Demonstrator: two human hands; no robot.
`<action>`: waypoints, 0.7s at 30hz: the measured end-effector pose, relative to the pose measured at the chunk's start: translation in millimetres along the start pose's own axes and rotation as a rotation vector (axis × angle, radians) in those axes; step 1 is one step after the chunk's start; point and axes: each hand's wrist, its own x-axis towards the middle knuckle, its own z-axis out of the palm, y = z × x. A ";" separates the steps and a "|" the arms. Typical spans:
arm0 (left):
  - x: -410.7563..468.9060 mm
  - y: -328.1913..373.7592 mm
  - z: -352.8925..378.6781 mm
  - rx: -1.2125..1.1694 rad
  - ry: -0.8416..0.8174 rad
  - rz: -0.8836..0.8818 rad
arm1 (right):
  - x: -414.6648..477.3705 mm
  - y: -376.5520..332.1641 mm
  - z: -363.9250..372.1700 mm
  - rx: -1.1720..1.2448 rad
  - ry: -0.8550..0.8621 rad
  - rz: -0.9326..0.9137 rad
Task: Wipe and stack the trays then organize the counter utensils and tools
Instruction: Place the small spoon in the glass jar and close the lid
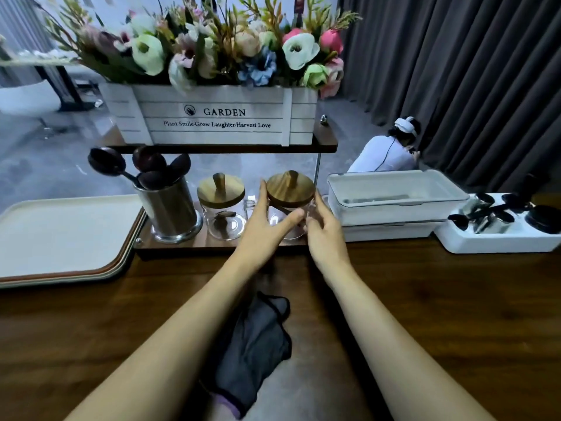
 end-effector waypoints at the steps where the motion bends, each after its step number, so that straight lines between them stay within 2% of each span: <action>1: 2.6 -0.3 0.3 0.007 0.000 -0.001 | 2.5 -0.4 0.2 -0.007 0.000 0.012; 14: 16.8 -18.2 7.3 0.051 -0.007 -0.017 | 24.0 16.9 3.0 0.030 0.017 0.044; 21: -25.2 -23.2 0.0 0.176 0.048 0.009 | 9.6 14.8 0.6 0.084 -0.078 0.052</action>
